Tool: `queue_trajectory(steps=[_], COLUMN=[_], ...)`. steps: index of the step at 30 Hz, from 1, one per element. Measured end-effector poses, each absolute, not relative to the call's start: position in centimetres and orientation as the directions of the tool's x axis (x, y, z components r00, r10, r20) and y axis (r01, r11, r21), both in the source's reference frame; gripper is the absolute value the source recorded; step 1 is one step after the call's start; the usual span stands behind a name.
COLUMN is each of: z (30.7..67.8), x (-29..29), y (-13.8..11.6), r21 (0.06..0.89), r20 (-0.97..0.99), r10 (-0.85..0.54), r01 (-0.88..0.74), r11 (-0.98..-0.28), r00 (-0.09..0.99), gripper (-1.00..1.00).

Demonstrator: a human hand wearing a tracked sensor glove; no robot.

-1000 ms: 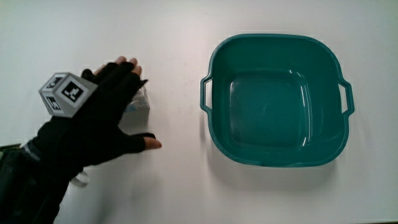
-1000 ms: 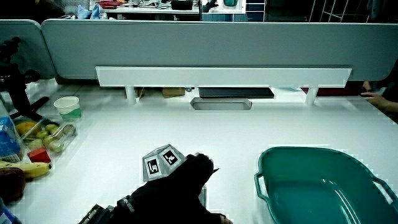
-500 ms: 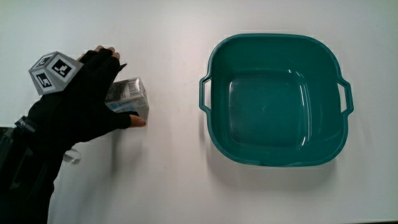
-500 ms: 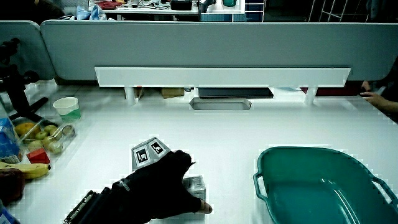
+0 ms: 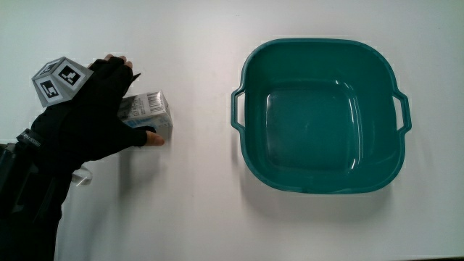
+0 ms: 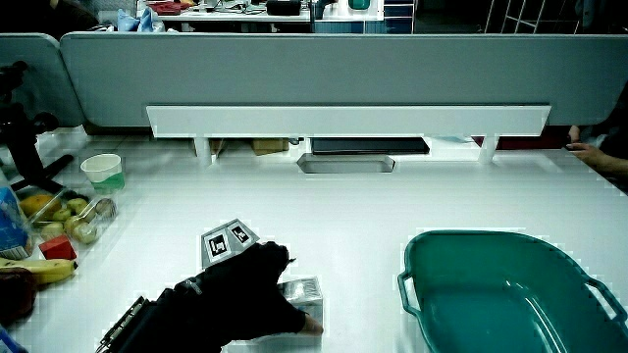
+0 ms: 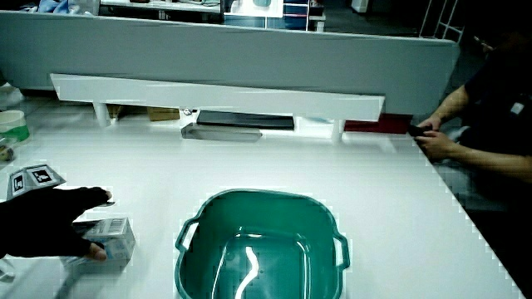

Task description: Pick milk from desk

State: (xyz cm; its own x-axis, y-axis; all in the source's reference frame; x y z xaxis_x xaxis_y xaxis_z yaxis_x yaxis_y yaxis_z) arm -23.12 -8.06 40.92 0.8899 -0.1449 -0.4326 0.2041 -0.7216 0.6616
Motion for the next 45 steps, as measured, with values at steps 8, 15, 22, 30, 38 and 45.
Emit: queue_trajectory(steps=[8,15,22,30,38,45], z=[40.8,41.0,41.1,41.6,41.3,39.9], x=[-23.0,-23.3,-23.4,-23.8,-24.0,-23.5], y=[-8.1,-8.2,-8.2,-8.1,-8.1,-8.4], r21=[0.652,0.609,0.589,0.581,0.538,0.496], r20=[-0.428,-0.439,-0.437,-0.486,-0.513,-0.516], r10=[-0.137,-0.112,-0.1,-0.102,-0.079,-0.043], r01=[0.201,0.204,0.2,0.234,0.248,0.258], r11=[-0.731,-0.766,-0.783,-0.779,-0.806,-0.829], r00=[0.893,0.891,0.894,0.868,0.855,0.856], gripper=[0.24,0.42,0.61,0.82,1.0,1.0])
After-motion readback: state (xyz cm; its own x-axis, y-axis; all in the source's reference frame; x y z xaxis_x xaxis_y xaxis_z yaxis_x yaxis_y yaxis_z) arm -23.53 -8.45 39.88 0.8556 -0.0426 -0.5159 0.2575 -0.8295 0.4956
